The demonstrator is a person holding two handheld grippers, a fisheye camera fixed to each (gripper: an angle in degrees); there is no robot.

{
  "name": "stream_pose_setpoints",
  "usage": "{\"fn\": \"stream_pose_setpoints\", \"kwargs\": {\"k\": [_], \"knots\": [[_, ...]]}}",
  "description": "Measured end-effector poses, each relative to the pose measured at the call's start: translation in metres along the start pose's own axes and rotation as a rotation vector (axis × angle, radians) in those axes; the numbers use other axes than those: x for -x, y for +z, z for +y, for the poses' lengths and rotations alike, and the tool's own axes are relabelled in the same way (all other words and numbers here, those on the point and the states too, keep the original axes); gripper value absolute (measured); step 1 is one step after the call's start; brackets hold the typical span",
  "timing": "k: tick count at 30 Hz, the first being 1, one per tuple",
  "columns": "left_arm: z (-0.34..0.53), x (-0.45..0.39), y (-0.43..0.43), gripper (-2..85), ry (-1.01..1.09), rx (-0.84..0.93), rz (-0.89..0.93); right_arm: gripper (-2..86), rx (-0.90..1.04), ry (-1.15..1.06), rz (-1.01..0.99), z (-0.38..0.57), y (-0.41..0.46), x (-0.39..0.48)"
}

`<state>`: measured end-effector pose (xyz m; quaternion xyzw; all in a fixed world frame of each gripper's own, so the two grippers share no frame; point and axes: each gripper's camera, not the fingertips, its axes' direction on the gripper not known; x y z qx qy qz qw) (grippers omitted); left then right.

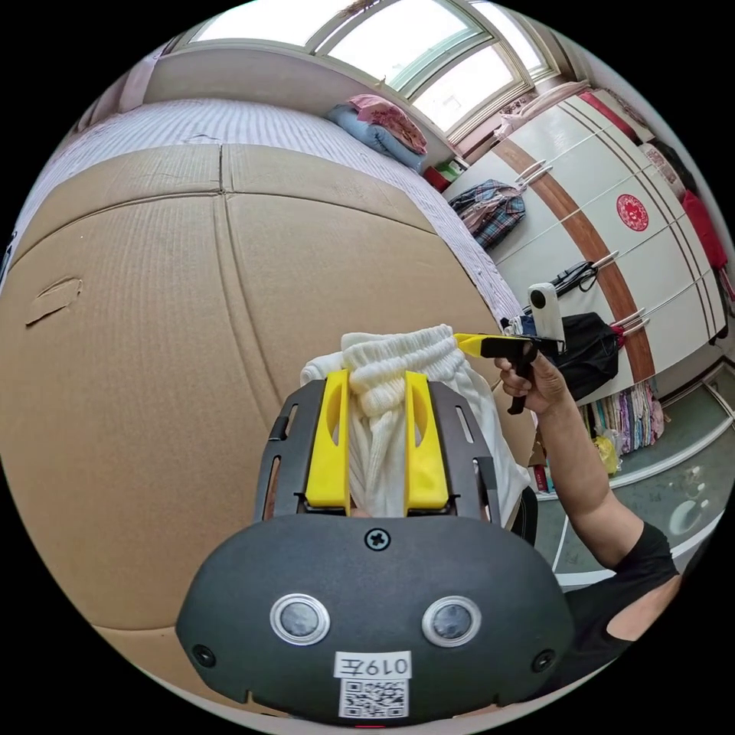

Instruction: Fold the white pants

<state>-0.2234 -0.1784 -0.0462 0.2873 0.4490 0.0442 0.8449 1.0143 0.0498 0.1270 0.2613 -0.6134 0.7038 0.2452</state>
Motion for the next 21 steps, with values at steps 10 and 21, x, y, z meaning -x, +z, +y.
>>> {"fn": "stream_pose_setpoints", "kwargs": {"k": [10,21], "knots": [[0.008,-0.024,-0.014,7.9,0.065,-0.035,-0.116,6.2,-0.023,-0.146,0.209,0.005,0.0,0.038],[0.033,-0.033,-0.032,7.1,0.106,-0.094,-0.123,7.2,-0.03,0.023,0.102,0.004,0.0,-0.018]]}}
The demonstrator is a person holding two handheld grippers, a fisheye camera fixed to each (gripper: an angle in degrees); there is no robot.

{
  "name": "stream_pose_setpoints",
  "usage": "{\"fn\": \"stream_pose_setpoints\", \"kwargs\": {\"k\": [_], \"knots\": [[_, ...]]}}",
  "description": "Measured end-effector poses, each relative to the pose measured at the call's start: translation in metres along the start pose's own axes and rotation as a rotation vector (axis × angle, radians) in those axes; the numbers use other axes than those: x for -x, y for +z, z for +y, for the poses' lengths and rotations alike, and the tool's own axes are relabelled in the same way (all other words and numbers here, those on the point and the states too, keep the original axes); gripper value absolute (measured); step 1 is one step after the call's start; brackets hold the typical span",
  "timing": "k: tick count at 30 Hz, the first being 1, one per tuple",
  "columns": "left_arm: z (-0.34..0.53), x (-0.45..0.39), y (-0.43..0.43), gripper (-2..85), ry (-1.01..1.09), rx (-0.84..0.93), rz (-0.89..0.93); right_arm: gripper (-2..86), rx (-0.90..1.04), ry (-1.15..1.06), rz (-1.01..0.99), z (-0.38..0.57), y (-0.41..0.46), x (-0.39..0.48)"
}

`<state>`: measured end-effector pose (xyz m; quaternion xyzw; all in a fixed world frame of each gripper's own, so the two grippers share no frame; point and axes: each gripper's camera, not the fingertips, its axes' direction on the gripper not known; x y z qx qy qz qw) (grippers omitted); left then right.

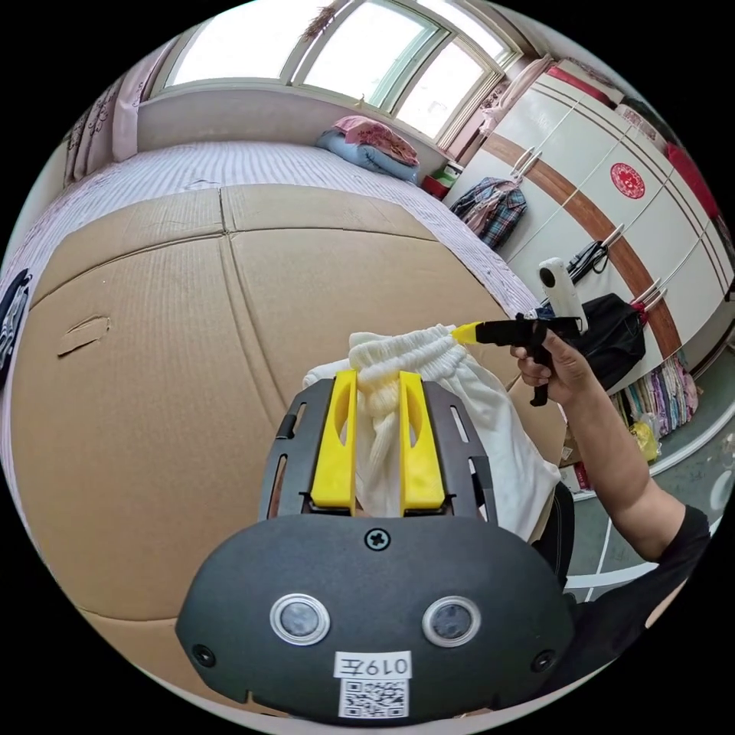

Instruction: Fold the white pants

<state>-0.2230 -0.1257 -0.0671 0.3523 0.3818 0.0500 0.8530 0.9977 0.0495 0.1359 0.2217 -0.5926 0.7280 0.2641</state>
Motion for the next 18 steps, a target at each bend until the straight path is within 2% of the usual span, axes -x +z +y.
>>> {"fn": "stream_pose_setpoints", "kwargs": {"k": [9,18], "knots": [[0.024,-0.013,-0.022,6.1,0.056,-0.063,-0.008,9.9,-0.01,0.015,-0.046,0.025,-0.009,-0.039],[0.042,-0.017,-0.043,6.7,-0.016,-0.026,0.018,6.7,-0.006,-0.135,0.083,0.052,-0.022,-0.022]]}}
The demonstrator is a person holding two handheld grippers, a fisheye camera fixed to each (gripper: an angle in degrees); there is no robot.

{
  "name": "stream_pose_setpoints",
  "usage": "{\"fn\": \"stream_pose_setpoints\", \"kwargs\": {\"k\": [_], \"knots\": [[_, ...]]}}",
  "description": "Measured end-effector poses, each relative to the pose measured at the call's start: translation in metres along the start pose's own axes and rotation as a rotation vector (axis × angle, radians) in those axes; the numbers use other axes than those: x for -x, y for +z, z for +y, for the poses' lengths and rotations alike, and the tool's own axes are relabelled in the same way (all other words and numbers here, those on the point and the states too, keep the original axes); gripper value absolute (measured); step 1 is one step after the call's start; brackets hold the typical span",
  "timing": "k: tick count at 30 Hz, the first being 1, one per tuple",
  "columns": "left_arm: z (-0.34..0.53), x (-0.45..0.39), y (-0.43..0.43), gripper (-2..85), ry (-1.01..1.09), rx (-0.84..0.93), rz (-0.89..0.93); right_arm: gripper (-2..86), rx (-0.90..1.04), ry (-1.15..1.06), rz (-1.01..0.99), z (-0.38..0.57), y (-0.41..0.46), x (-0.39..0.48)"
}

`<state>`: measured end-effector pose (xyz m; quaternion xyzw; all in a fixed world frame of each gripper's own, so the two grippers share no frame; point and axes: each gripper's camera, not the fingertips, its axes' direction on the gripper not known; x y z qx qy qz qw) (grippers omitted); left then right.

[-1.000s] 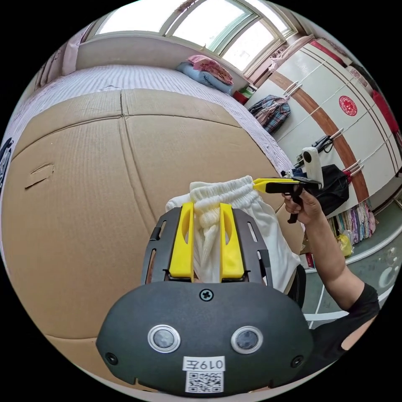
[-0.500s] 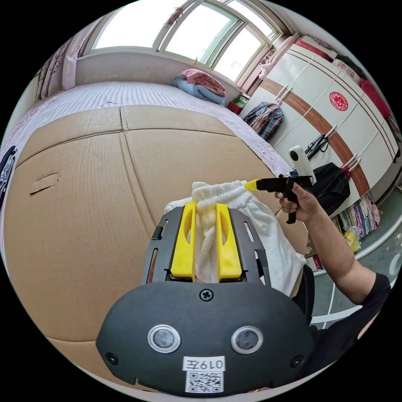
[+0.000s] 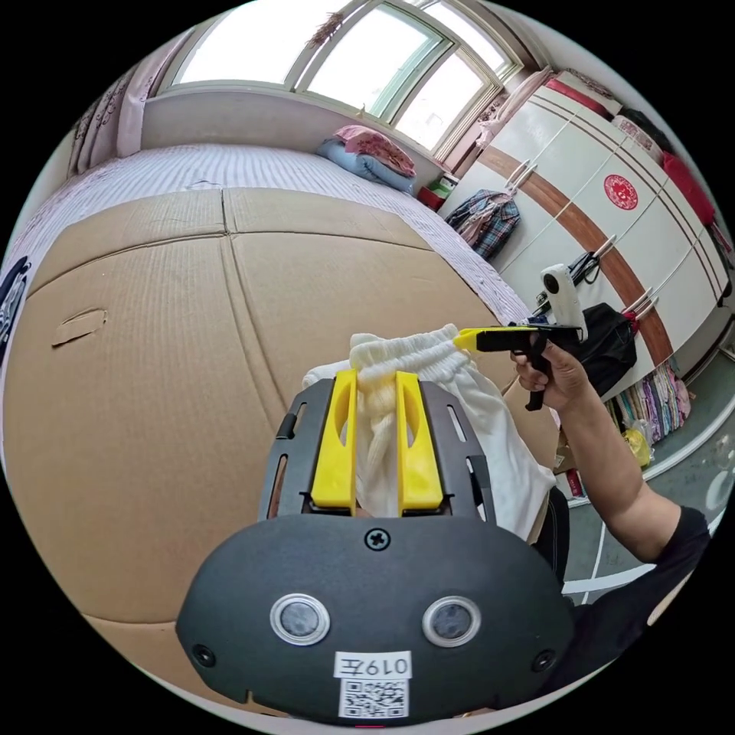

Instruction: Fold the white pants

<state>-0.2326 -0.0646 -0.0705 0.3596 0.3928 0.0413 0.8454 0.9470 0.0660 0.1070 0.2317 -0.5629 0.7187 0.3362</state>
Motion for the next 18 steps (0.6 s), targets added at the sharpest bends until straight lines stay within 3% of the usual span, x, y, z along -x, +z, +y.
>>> {"fn": "stream_pose_setpoints", "kwargs": {"k": [9,15,18], "knots": [[0.012,-0.032,-0.016,6.9,0.01,0.081,-0.126,6.3,0.039,-0.103,0.142,0.027,-0.01,-0.012],[0.031,-0.027,-0.039,9.5,-0.057,0.11,-0.034,10.5,-0.054,-0.027,0.01,0.076,-0.041,-0.062],[0.059,-0.03,-0.078,10.8,-0.065,0.035,-0.013,11.1,-0.09,-0.075,-0.012,0.127,-0.077,-0.062]]}}
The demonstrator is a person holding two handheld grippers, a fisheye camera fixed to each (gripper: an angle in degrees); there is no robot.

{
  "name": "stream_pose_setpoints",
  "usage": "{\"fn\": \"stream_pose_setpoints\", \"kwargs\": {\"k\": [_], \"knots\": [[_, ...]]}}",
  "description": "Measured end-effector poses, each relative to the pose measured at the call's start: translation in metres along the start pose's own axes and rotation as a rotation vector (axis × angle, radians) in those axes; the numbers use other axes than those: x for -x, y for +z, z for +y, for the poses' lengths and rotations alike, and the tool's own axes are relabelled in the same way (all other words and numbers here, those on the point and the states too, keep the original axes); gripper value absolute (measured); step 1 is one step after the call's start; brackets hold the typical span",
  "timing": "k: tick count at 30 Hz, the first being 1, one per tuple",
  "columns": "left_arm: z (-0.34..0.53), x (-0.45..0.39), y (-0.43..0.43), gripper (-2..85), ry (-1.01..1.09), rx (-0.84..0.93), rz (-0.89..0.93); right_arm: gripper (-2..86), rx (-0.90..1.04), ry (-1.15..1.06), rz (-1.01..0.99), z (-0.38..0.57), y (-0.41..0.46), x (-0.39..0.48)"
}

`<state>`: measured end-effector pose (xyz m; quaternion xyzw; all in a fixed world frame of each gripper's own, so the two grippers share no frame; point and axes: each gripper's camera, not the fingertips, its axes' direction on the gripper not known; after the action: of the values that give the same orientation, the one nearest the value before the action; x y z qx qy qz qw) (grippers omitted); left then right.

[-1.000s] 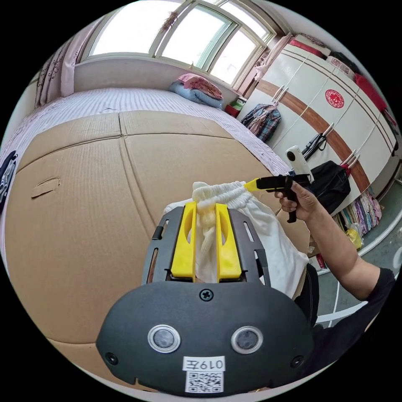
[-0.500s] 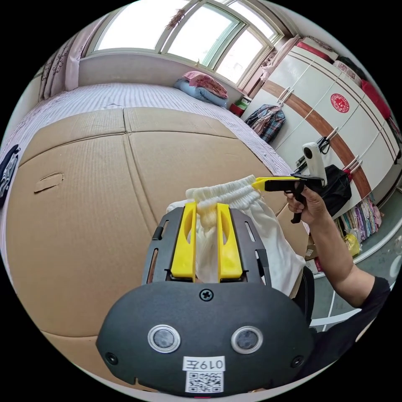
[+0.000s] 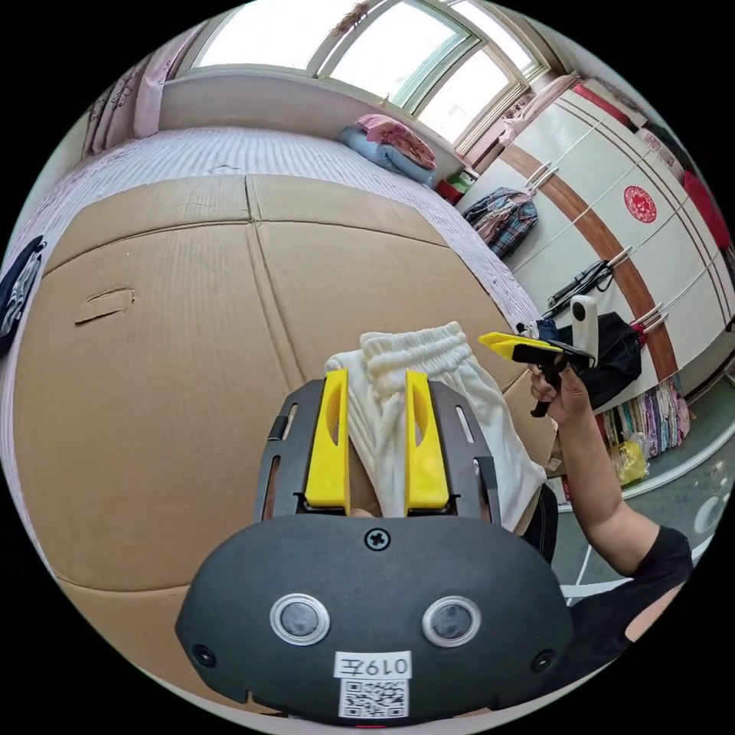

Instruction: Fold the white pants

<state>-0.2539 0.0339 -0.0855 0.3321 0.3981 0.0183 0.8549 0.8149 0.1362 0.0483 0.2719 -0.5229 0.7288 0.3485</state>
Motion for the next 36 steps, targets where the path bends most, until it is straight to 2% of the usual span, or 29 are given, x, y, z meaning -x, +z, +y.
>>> {"fn": "stream_pose_setpoints", "kwargs": {"k": [5,11,18,20,22,29,36], "knots": [[0.089,-0.011,-0.047,12.3,-0.032,-0.056,0.181,10.4,0.047,0.019,-0.152,0.116,-0.046,-0.003],[0.199,-0.043,-0.064,12.2,-0.156,-0.075,0.179,9.4,0.043,0.132,-0.202,0.187,-0.058,-0.039],[0.234,-0.097,-0.059,10.7,-0.179,-0.015,0.202,5.0,0.072,0.072,-0.166,0.204,-0.062,-0.036],[0.238,-0.113,-0.059,9.7,-0.166,0.002,0.17,2.3,0.117,0.003,-0.018,0.205,-0.059,-0.018],[0.244,-0.128,-0.06,8.8,-0.164,0.003,0.161,1.1,0.117,-0.021,0.023,0.204,-0.06,-0.014],[0.273,-0.192,-0.075,3.2,-0.118,-0.005,0.099,-0.2,0.037,0.057,-0.081,0.22,-0.084,-0.047],[0.303,-0.253,-0.08,5.0,-0.168,0.011,0.137,2.5,0.035,0.06,-0.126,0.214,-0.081,-0.052]]}}
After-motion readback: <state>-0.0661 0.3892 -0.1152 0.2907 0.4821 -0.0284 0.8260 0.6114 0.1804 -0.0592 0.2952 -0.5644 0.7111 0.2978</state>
